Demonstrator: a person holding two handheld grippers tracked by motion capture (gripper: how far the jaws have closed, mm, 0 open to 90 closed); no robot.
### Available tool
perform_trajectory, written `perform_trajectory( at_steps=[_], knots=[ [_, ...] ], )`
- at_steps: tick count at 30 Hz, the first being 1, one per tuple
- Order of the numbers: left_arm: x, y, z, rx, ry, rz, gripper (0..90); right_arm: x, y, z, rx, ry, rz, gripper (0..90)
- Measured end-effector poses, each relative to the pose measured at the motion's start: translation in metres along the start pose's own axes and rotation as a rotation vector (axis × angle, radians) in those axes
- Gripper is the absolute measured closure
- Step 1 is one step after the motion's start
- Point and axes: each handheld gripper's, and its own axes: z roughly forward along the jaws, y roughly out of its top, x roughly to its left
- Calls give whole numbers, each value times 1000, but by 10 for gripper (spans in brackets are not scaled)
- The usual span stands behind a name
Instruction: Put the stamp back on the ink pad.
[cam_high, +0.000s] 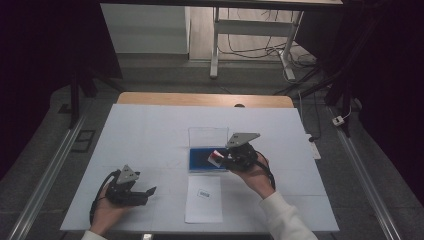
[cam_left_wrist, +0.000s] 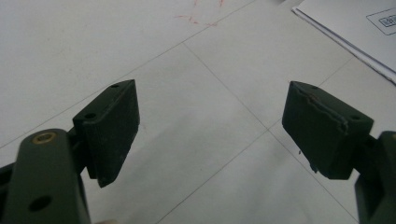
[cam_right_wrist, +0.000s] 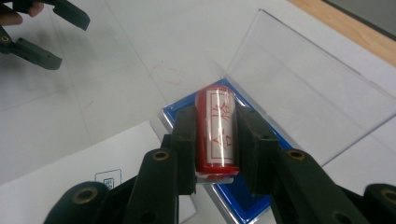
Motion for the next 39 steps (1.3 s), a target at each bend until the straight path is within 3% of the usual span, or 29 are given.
perform_trajectory(
  at_steps=[5,25,34,36,39],
  knots=[
    [-1,0,0,8,11,17,191,-2,5,10,28,-1,-1,697],
    [0,0,1,7,-1,6,191,-16,5,59,161,-40,-11,696],
    [0,0,1,9,0,8,191,-14,4,64,162,-48,-26,692],
    [0,-1,1,10,-2,7,191,-14,3,64,157,-47,-20,667],
    [0,0,1,8,-6,9,190,-14,2,59,143,-46,25,514]
  ],
)
